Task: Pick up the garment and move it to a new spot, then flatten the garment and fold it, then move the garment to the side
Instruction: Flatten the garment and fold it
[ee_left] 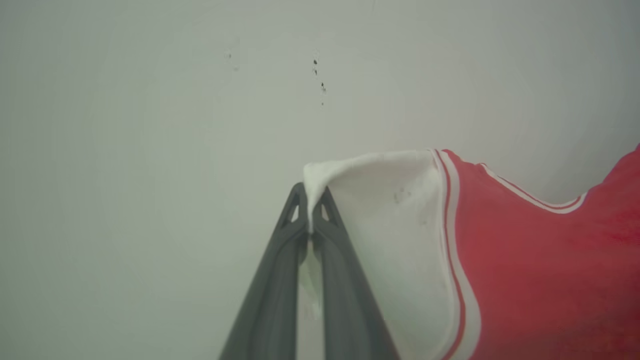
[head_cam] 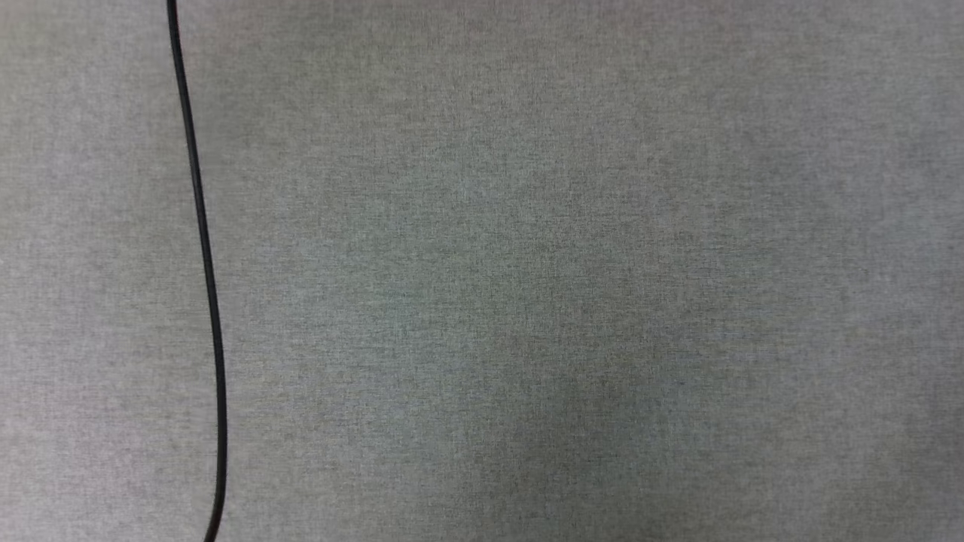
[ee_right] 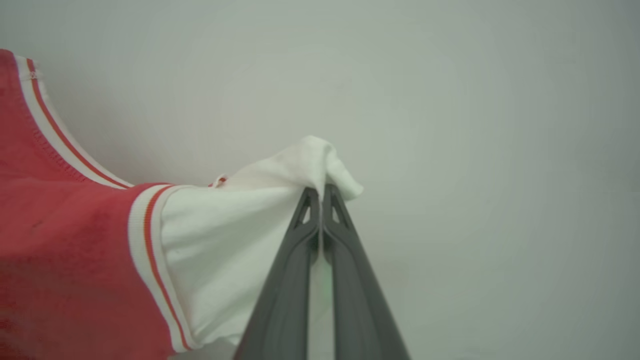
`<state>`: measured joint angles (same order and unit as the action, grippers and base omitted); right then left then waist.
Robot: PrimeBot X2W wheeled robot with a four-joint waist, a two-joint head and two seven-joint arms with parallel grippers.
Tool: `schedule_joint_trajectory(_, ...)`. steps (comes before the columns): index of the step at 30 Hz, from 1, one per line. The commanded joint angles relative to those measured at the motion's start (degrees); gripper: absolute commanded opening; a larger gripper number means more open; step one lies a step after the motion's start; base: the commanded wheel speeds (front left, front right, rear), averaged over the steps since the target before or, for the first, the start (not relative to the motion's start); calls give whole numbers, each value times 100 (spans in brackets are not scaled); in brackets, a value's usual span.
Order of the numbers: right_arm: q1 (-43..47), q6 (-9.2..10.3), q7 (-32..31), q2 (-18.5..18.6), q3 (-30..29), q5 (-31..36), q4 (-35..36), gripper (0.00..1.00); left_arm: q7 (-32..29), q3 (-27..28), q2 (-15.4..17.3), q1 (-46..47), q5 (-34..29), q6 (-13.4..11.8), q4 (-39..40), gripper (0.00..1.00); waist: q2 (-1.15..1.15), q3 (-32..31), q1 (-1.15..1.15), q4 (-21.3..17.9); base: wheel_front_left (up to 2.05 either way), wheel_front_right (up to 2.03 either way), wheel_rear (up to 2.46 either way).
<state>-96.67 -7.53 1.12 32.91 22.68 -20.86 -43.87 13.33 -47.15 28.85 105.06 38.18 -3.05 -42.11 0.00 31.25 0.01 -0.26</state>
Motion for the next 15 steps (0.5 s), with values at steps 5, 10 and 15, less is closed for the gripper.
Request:
schedule_joint_trajectory(5,249,8,468,-185,338,-286,-424,0,158,116,-168,-407,97,90,-268,0,0,0,-1,-30,0,0,0)
schedule_joint_trajectory(10,782,8,764,-258,711,-682,-533,0,194,318,-133,-1056,170,111,-137,0,0,-160,-1,-90,0,0,0)
schedule_joint_trajectory(15,1473,8,939,-248,1090,-1100,-409,0,194,668,15,-2148,143,-8,420,0,0,-356,-1,-148,0,0,0)
